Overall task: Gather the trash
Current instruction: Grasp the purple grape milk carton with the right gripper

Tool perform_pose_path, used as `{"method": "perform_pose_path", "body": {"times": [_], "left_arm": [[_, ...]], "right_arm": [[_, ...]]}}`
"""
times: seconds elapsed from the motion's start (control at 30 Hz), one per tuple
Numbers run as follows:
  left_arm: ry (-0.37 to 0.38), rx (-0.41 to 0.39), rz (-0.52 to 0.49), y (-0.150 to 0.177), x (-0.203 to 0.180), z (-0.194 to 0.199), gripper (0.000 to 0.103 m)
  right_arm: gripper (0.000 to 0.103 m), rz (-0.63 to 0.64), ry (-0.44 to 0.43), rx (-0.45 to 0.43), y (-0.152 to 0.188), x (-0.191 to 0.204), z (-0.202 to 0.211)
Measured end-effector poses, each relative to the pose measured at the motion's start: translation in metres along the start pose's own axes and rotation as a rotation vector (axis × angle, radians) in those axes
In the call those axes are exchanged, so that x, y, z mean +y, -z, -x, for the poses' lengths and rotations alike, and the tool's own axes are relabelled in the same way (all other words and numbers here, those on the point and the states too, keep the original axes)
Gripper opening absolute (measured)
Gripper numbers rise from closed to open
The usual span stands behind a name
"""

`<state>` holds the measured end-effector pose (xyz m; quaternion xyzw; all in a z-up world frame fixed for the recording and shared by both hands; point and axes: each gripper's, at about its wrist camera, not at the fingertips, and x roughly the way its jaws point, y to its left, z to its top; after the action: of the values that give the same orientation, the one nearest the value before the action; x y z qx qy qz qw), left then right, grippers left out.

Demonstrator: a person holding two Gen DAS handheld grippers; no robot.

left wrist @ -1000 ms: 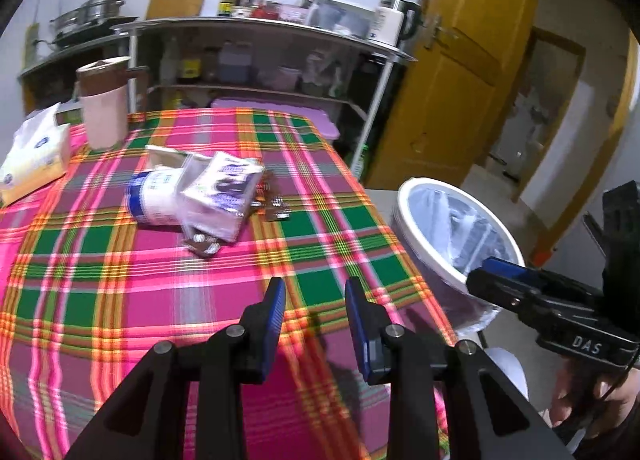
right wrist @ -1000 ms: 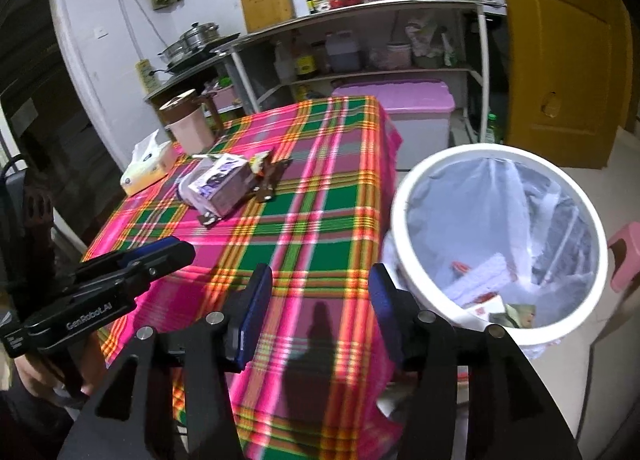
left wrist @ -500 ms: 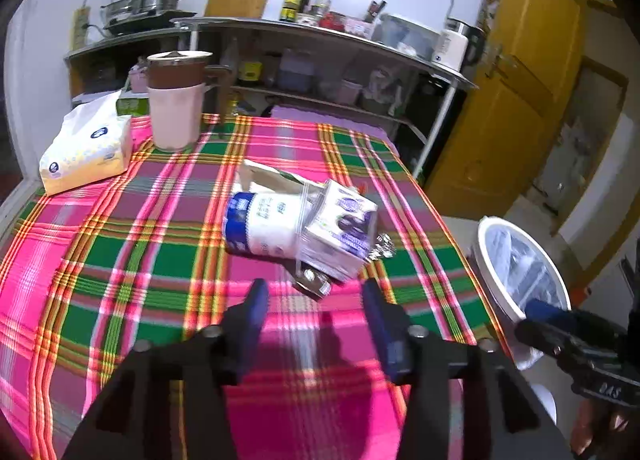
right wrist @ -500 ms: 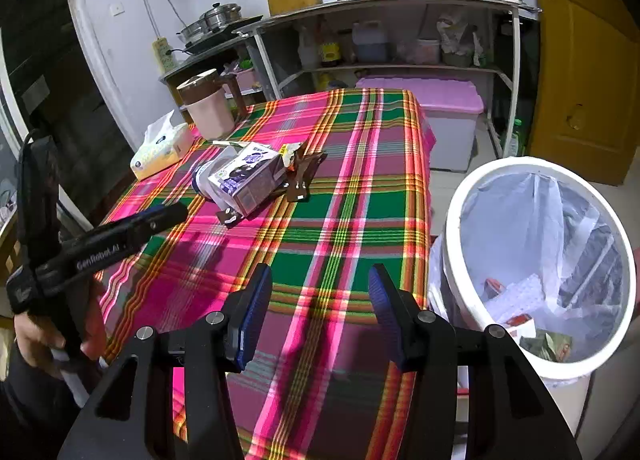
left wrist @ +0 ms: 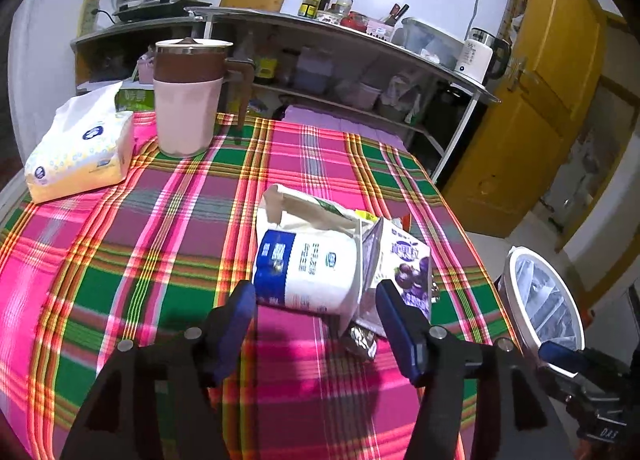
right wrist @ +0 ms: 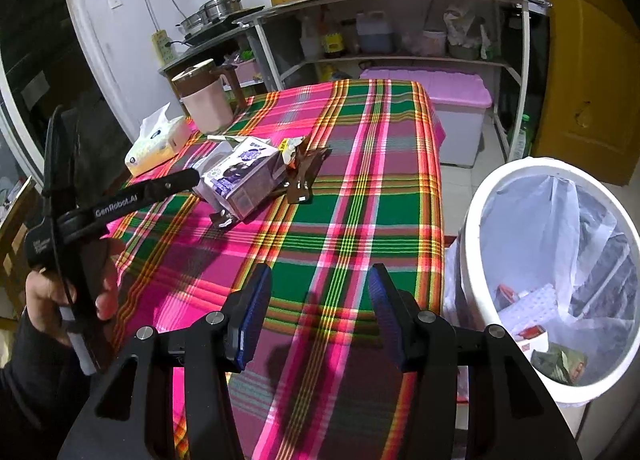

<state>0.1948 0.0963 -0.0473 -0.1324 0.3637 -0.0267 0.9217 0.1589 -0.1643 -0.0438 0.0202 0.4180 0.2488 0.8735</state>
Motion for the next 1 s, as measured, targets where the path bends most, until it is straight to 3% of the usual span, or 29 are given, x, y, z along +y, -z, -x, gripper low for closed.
{"method": "perform_pose_path", "body": {"times": [0.33,0.57,0.7,1.0], "left_arm": [[0.092,0.049,0.048,-0.011,0.009,-0.023,0.062],[0.14,0.054,-0.027,-0.007,-0.009,-0.02,0.014],[0.136,0.057,-0.076,-0.004,-0.021,-0.016,0.011],[0.231,0.128,-0.082,0.02,-0.041,-0.002,0.008]], "right_arm": [[0.051,-0.009,0.0,0.021,-0.003,-0.003,-0.011],[0.051,-0.024,0.008,0.025,-0.004,-0.009,-0.014],[0.051,-0.036,0.013,0.02,-0.003,-0.012,-0.011],[0.051,-0.05,0.011,0.005,-0.001,-0.017,-0.004]]}}
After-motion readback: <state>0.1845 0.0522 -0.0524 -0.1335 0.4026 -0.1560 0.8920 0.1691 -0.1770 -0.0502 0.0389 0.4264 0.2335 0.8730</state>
